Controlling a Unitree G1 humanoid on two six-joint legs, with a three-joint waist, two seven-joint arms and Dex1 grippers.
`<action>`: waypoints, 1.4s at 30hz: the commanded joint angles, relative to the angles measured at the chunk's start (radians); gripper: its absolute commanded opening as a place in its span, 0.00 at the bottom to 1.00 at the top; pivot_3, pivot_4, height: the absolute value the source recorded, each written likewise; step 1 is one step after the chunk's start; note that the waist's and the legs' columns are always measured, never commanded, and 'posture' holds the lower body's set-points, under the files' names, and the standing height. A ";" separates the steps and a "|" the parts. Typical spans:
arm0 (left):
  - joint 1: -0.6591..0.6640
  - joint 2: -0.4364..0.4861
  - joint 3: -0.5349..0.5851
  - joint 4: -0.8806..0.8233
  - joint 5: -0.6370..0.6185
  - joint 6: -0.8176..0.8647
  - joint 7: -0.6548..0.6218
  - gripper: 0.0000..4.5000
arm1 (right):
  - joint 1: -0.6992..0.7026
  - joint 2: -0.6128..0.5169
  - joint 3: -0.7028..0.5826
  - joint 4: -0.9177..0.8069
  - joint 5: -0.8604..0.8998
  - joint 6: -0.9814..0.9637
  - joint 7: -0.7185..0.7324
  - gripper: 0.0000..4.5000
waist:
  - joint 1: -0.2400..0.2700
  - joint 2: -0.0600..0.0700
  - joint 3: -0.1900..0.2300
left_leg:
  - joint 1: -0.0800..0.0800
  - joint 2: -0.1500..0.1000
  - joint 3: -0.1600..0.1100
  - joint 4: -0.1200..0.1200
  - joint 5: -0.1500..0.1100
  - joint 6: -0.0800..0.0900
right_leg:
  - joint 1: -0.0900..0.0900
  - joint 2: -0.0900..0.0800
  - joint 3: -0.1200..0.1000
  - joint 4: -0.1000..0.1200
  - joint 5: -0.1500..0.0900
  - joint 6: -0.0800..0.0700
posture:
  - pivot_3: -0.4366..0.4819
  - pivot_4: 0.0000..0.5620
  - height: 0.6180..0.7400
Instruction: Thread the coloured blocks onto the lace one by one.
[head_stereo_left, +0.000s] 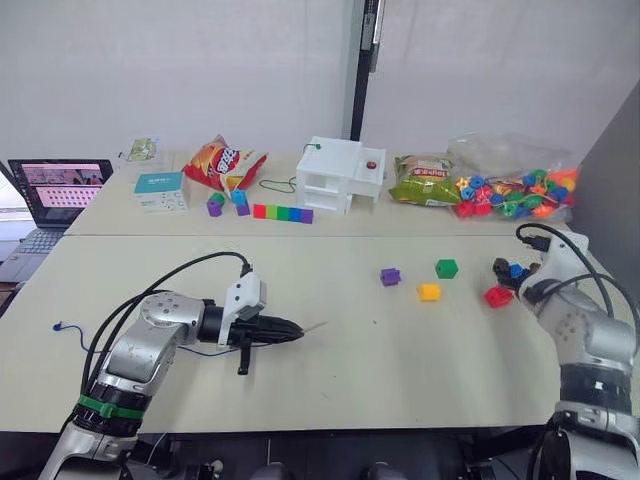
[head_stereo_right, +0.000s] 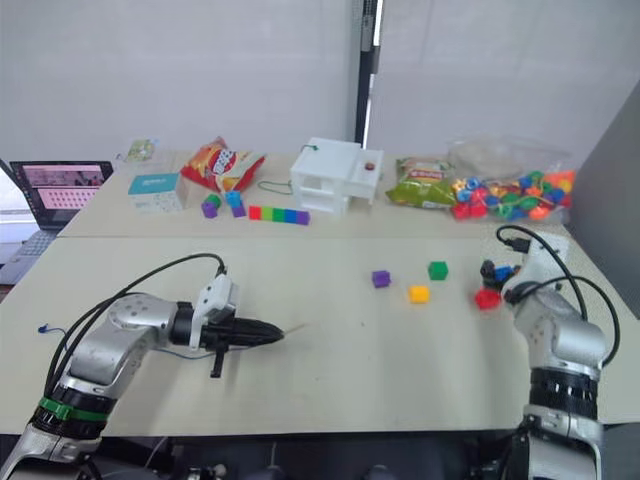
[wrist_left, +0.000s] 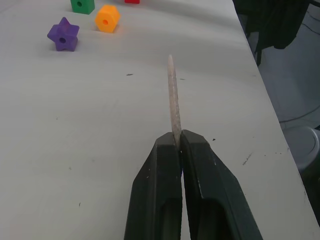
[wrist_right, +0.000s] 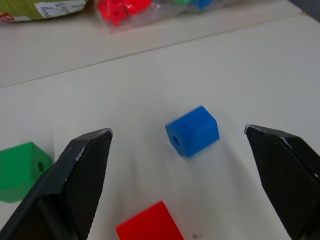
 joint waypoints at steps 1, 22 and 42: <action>0.003 0.009 0.013 -0.049 -0.027 0.002 0.018 0.02 | -0.097 -0.021 0.033 0.162 -0.056 -0.080 0.035 1.00 | -0.005 0.000 0.000 | 0.000 0.000 0.000 0.000 0.000 0.000 | 0.000 0.000 0.000 0.000 0.000 0.000 | 0.48 0.27 1.00; 0.033 0.045 0.023 -0.096 -0.073 0.018 0.074 0.00 | -0.398 -0.077 0.068 0.852 -0.167 -0.330 0.115 0.43 | -0.014 0.000 0.000 | 0.001 0.001 0.001 -0.001 0.000 0.000 | 0.001 0.000 0.001 -0.001 0.000 0.000 | 0.48 0.27 1.00; 0.011 0.049 0.020 -0.066 -0.076 0.010 0.062 0.00 | -0.318 -0.114 0.047 0.397 -0.106 -0.122 0.195 0.26 | -0.010 0.002 0.001 | -0.001 0.001 0.000 -0.002 0.000 0.000 | 0.000 -0.001 0.000 0.000 0.000 0.000 | 0.48 0.27 1.00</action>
